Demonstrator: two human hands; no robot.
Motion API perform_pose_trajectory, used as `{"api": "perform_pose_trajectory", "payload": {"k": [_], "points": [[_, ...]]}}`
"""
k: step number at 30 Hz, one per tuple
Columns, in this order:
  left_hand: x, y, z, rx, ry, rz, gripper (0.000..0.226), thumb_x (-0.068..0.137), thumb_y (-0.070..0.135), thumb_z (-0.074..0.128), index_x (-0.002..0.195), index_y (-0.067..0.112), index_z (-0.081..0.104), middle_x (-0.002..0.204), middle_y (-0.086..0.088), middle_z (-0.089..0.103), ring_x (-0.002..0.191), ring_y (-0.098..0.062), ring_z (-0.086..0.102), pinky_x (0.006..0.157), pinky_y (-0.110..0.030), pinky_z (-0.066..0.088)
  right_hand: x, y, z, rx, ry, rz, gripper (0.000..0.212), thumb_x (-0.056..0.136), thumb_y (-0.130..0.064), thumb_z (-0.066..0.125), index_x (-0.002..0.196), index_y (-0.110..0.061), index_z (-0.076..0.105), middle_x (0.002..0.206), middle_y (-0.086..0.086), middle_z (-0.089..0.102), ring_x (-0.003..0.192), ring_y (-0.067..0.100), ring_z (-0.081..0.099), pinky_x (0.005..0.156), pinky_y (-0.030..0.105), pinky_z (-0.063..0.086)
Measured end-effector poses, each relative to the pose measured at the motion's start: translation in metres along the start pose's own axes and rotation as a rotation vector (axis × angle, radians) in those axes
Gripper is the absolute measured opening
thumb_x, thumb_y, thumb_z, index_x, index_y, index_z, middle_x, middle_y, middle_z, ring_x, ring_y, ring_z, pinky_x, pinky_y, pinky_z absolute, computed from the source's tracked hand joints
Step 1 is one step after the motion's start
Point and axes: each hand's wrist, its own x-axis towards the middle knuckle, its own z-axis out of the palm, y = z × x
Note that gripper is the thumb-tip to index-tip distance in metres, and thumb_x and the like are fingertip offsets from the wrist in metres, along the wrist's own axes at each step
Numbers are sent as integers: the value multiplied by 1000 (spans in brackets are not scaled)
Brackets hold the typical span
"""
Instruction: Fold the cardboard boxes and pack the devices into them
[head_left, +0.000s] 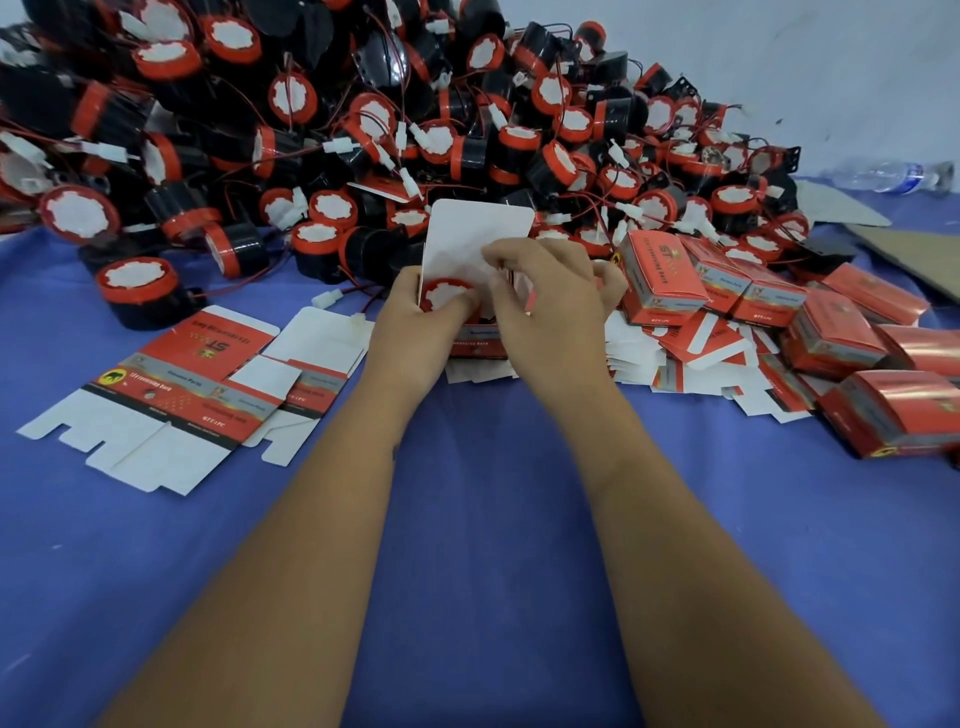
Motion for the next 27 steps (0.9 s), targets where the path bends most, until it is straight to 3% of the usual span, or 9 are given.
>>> {"api": "perform_pose_trajectory", "payload": {"k": [3,7,10,13,16,18,21,24,27], "points": [[-1,3,1,-25,16,-24,52,70,46,66,119,28,59,108,11,69,100,-7,66,94,-38,55,-3,6,0,-118,-8,-62,21,87,-17,67,108,-19,71,103,-6,67,108,23,57,100,54,36],[0,2,0,-40,36,-46,51,70,45,67,117,26,60,108,9,69,99,-9,66,94,-40,55,-4,8,0,-239,121,-125,9,80,-20,73,88,-17,77,111,5,63,111,28,54,94,36,27],[2,-1,0,-27,39,-45,41,74,43,68,112,29,60,105,10,69,98,-9,66,94,-42,55,-1,11,0,-6,0,-59,7,79,-2,72,85,-5,74,105,8,57,99,19,52,88,29,42],[2,-1,0,-20,37,-42,41,71,46,67,110,32,60,105,11,69,99,-10,66,94,-42,55,-2,3,-2,128,-54,-32,30,76,11,63,100,-6,72,102,1,60,96,10,53,86,14,43],[2,0,0,-13,29,-45,46,76,48,62,118,30,59,110,9,69,105,-14,65,97,-44,53,-5,-7,-4,188,-173,24,45,77,5,58,116,-16,66,100,-8,66,103,13,60,92,18,44],[0,5,0,-177,-12,-77,46,90,54,51,124,24,60,115,1,70,109,-20,66,95,-43,54,-8,-9,-6,292,-251,148,42,81,-10,56,120,-20,63,98,-6,69,103,15,61,92,28,49],[0,12,-1,-390,-57,-51,63,105,55,16,120,19,65,102,-2,77,95,-15,73,73,-25,58,-6,-6,-7,491,-252,343,30,92,-17,50,119,-22,62,99,3,72,105,21,63,96,36,51],[0,10,-1,-387,-39,-38,52,108,44,20,122,19,64,103,-2,76,91,-13,73,69,-22,57,-5,1,-2,402,-261,324,27,98,-6,50,117,-24,58,106,-1,71,109,9,62,95,24,48],[0,5,-2,-229,-55,27,33,102,15,35,122,29,58,111,3,69,88,-2,66,69,-17,53,-8,-1,6,393,-119,319,41,89,-1,61,121,-21,46,104,-3,64,100,6,59,84,14,44]]}}
